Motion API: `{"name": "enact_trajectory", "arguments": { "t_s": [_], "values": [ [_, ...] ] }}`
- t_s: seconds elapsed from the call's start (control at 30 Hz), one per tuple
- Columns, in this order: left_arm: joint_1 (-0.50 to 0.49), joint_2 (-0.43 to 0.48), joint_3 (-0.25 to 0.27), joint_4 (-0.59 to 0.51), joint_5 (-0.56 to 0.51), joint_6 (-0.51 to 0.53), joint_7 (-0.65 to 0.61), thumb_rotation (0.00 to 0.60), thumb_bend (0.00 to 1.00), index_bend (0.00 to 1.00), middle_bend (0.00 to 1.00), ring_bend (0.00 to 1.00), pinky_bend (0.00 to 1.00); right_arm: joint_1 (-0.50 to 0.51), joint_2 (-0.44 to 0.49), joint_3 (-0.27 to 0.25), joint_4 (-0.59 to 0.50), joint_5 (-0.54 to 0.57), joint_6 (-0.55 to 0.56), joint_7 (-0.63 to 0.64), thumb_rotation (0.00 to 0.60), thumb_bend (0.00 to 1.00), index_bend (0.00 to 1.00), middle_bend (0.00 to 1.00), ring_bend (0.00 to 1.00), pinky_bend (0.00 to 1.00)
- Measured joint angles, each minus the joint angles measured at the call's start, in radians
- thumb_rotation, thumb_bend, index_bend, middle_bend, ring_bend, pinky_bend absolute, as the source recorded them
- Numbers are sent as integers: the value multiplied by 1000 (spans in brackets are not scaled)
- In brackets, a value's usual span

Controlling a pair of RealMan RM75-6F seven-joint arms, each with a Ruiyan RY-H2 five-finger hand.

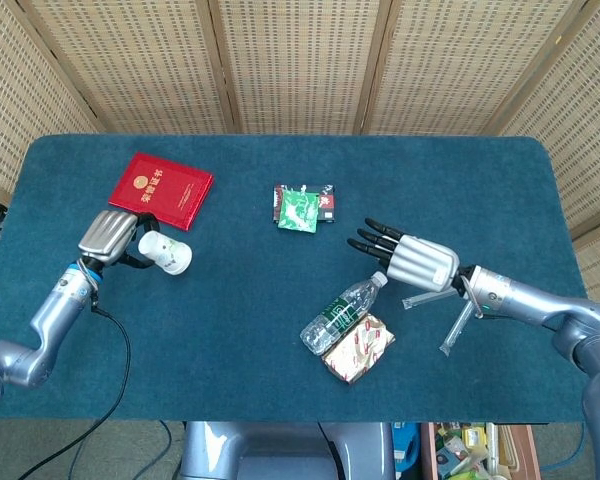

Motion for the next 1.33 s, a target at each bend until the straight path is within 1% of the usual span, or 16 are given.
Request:
{"name": "enact_trajectory", "arguments": {
  "t_s": [0.03,0.1,0.17,0.2,0.23,0.3,0.43,0.57,0.67,0.73,0.87,0.97,1.07,1.1,1.2,1.33],
  "values": [
    [4,-7,3,2,-6,5,23,600,137,478,382,435,525,0,-4,-2,3,4,-11,-6,600,419,557,5,0,44],
    [13,-24,9,6,-23,11,66,600,136,347,243,299,460,-1,-14,-4,14,12,-25,-16,600,171,349,2,0,43],
    [17,-35,16,6,-40,8,93,600,136,91,59,139,350,-4,-20,-5,27,18,-32,-24,600,28,191,0,0,43],
    [18,-36,18,4,-44,2,99,600,135,39,24,106,324,-6,-24,-5,37,22,-37,-30,600,1,129,0,0,43],
    [18,-36,21,1,-47,-7,104,600,136,2,1,74,297,-8,-28,-3,44,28,-40,-36,600,0,100,0,0,43],
    [17,-31,25,-15,-61,-32,118,600,136,0,0,51,273,-16,-36,5,50,46,-43,-40,600,0,56,0,0,43],
    [20,-14,22,-60,-89,-41,138,600,136,0,0,21,222,-34,-50,32,49,87,-19,-33,600,0,47,0,0,43],
    [35,16,12,-113,-105,-16,144,600,136,0,0,0,118,-55,-55,70,31,129,31,-14,600,0,39,0,0,16],
    [52,44,4,-157,-111,22,147,600,136,0,0,0,34,-87,-54,108,-14,184,75,21,600,0,7,0,0,0],
    [68,61,0,-188,-113,56,150,600,134,0,0,0,5,-119,-47,133,-68,225,102,39,600,0,0,0,0,0],
    [113,98,-4,-260,-113,148,166,600,126,0,0,0,0,-189,-19,166,-213,301,134,48,600,0,0,0,0,0],
    [159,118,-3,-306,-100,250,188,600,124,0,0,0,0,-256,18,180,-359,366,148,40,600,0,0,0,0,0],
    [216,138,4,-357,-86,361,210,600,125,0,0,0,0,-347,61,185,-530,445,165,30,600,0,0,0,0,0],
    [244,149,9,-389,-81,409,226,600,125,0,0,0,0,-387,78,186,-597,476,174,23,600,0,0,0,0,0],
    [310,178,24,-473,-75,494,285,600,124,0,0,0,0,-494,110,187,-725,542,203,2,600,0,0,0,0,0],
    [378,218,51,-556,-69,543,343,600,124,0,0,0,0,-595,122,182,-776,580,248,-33,600,0,0,0,0,0]
  ]
}}
